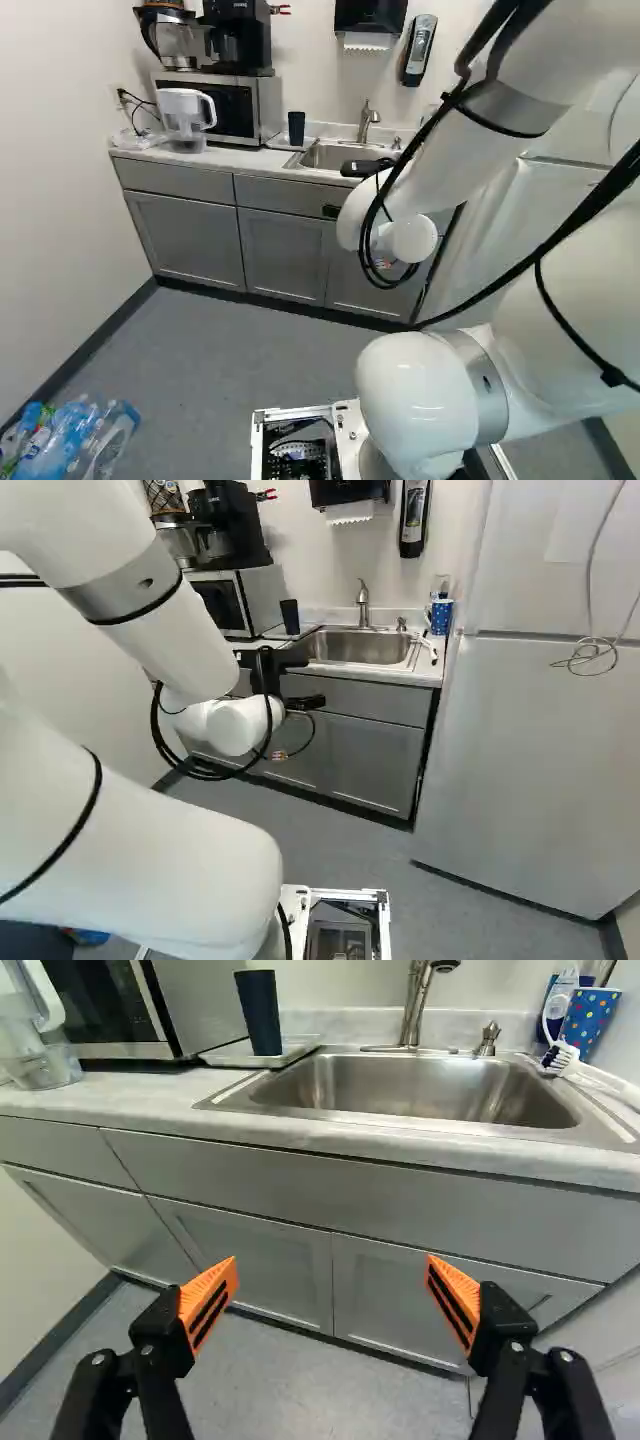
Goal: Rinse the cup and place it in the tray
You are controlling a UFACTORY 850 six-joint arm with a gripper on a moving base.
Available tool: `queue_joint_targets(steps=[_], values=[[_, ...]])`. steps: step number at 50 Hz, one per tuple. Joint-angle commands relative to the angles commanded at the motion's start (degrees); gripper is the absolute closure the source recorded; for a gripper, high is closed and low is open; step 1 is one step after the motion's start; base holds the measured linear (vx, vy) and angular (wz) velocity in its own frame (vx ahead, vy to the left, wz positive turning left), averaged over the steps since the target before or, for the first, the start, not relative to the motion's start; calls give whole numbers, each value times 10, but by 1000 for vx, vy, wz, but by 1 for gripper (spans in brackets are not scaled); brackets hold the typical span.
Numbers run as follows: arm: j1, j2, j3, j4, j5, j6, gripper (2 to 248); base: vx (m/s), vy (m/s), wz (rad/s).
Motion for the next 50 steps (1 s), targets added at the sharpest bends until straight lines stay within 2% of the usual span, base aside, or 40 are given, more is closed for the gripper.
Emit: queue_joint_targets(steps=[25, 50], values=[[6, 8, 47, -2, 57, -3, 3, 0, 0, 0], [8, 10, 60, -3, 72, -3, 3, 0, 0, 0]])
